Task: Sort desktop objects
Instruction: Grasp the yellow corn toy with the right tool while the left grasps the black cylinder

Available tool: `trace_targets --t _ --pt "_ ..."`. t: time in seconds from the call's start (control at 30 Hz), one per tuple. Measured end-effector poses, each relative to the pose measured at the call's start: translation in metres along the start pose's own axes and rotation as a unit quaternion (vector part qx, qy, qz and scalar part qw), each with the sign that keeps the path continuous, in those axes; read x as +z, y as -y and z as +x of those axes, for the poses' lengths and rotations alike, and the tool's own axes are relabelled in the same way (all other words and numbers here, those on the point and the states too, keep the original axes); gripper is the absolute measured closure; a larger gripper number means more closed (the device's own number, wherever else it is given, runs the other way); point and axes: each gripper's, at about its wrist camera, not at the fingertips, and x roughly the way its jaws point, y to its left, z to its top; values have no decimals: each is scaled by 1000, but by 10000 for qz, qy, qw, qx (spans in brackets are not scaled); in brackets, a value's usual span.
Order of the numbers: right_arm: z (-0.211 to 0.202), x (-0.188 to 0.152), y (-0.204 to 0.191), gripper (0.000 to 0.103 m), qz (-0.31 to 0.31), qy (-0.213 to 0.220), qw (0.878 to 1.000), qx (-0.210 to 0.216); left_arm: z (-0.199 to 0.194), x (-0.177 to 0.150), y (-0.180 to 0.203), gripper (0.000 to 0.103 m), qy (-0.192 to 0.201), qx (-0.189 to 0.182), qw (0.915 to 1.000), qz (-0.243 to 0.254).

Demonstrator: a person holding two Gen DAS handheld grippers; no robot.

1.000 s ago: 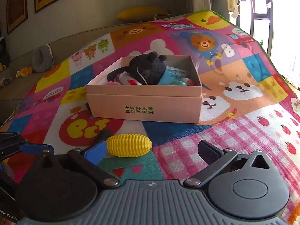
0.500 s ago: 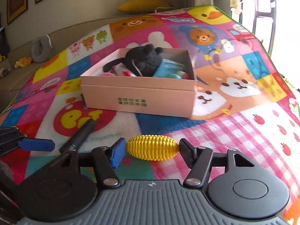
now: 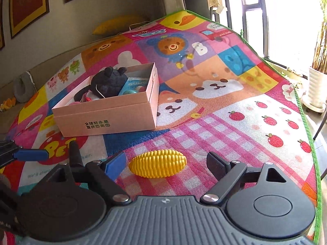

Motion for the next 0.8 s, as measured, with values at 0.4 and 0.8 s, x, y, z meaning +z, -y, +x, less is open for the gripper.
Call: trace_targets --t 0.4,0.8 --pt "-4 0 6 3 265 132 9996 -12 54 24 -8 3 61 -626 9974 340" --pt "-4 -1 8 0 361 173 9992 -59 10 3 10 3 76 -1008 9948 -104"
